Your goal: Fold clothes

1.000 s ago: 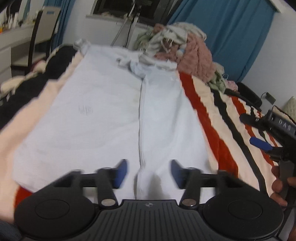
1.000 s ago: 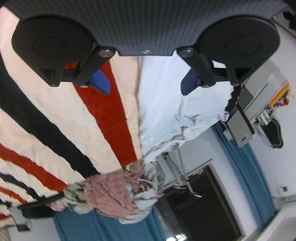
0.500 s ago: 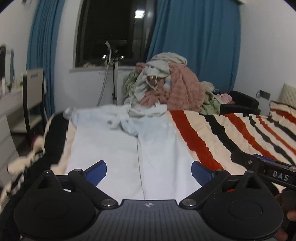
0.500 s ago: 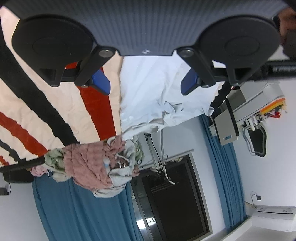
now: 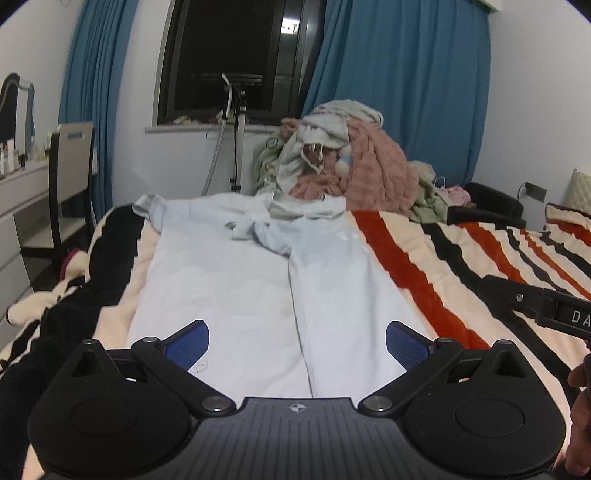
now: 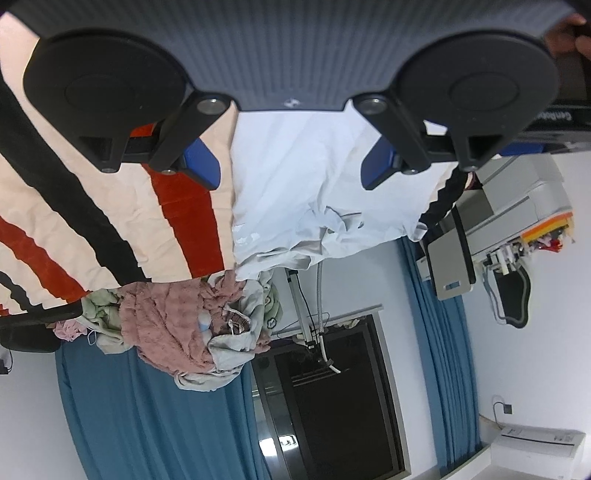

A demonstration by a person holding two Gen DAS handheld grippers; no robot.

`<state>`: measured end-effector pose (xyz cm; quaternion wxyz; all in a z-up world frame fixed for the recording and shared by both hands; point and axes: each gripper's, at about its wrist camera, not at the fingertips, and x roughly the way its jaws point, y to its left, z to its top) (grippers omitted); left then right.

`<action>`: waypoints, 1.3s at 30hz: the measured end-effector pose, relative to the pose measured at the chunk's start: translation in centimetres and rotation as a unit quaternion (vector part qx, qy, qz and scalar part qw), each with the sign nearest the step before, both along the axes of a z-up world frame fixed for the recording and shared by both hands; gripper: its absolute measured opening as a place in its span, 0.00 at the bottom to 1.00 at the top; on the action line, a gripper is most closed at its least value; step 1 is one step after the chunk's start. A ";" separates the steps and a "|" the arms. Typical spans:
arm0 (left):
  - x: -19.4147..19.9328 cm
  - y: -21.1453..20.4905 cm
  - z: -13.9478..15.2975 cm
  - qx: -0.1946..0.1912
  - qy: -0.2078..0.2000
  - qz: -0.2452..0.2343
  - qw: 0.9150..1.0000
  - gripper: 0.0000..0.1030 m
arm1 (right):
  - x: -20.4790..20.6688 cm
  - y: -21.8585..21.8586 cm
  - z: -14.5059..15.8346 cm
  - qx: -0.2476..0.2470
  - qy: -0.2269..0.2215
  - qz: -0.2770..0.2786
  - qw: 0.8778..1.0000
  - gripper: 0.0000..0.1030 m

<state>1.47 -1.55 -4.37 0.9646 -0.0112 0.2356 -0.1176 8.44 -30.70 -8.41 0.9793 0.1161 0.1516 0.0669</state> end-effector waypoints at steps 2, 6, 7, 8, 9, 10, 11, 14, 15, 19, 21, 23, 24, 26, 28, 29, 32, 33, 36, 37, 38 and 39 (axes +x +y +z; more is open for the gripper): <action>0.2 0.3 -0.3 -0.001 0.005 0.000 1.000 1.00 | 0.2 0.4 -0.1 -0.006 0.000 0.000 1.000 0.82; 0.1 0.4 0.0 0.008 -0.007 0.004 1.000 1.00 | 0.4 0.7 -0.5 -0.016 0.007 -0.005 1.000 0.82; 0.1 0.4 0.1 0.009 -0.010 0.004 1.000 1.00 | 0.5 0.8 -0.6 -0.019 0.009 -0.007 1.000 0.82; 0.0 0.5 0.3 0.011 -0.012 0.003 1.000 1.00 | 0.5 0.8 -0.6 -0.021 0.010 -0.010 1.000 0.82; -0.1 0.7 0.5 0.016 -0.012 -0.001 1.000 1.00 | 0.6 0.8 -0.7 -0.022 0.012 -0.011 1.000 0.82; -0.2 0.8 0.7 0.021 -0.013 -0.004 1.000 1.00 | 0.7 0.8 -0.7 -0.024 0.015 -0.013 1.000 0.82; -0.2 1.0 0.9 0.030 -0.013 -0.004 0.999 1.00 | 0.7 0.9 -0.7 -0.026 0.018 -0.015 0.999 0.82; -0.5 1.7 1.6 0.049 -0.015 0.003 0.999 1.00 | 1.5 1.0 -0.7 -0.024 0.035 -0.012 0.999 0.82; -0.6 2.3 1.9 0.043 -0.014 0.006 0.999 1.00 | 2.1 1.0 -0.6 -0.020 0.045 -0.006 0.999 0.82; -0.8 5.0 3.0 0.002 -0.011 0.025 1.000 1.00 | 5.2 2.7 0.4 -0.046 0.062 0.026 0.997 0.82; -0.8 6.7 3.4 -0.019 -0.012 0.043 0.999 1.00 | 8.5 4.2 0.8 -0.057 0.074 0.051 0.994 0.82; -0.7 8.4 3.4 -0.043 -0.008 0.064 0.997 1.00 | 12.4 6.0 0.9 -0.071 0.090 0.083 0.990 0.80; -0.5 9.3 3.0 -0.059 -0.001 0.075 0.996 1.00 | 14.6 7.1 0.9 -0.078 0.100 0.101 0.987 0.80; 0.0 10.8 2.1 -0.079 0.014 0.095 0.992 1.00 | 19.3 9.4 0.4 -0.087 0.116 0.119 0.982 0.80; 0.8 12.2 1.0 -0.094 0.027 0.114 0.989 1.00 | 23.4 12.1 0.1 -0.094 0.123 0.134 0.979 0.80; 1.2 12.9 0.5 -0.103 0.032 0.122 0.987 1.00 | 25.3 13.6 0.2 -0.103 0.118 0.140 0.978 0.80; 3.1 15.0 -0.8 -0.148 0.041 0.141 0.978 1.00 | 30.4 19.3 0.4 -0.112 0.098 0.176 0.973 0.81; 3.7 15.8 -1.3 -0.163 0.040 0.149 0.974 1.00 | 31.9 21.2 0.5 -0.114 0.092 0.190 0.971 0.80; 5.3 16.6 -2.7 -0.175 0.037 0.171 0.969 1.00 | 36.4 27.3 0.2 -0.123 0.085 0.225 0.963 0.80; 5.9 16.7 -3.2 -0.176 0.036 0.177 0.968 1.00 | 37.8 29.1 -0.2 -0.138 0.082 0.227 0.961 0.80; 6.4 16.8 -3.5 -0.176 0.035 0.183 0.967 1.00 | 39.3 31.0 -0.6 -0.152 0.080 0.227 0.958 0.80; 6.9 16.9 -3.9 -0.176 0.034 0.189 0.965 1.00 | 40.8 32.3 -1.2 -0.160 0.085 0.222 0.958 0.80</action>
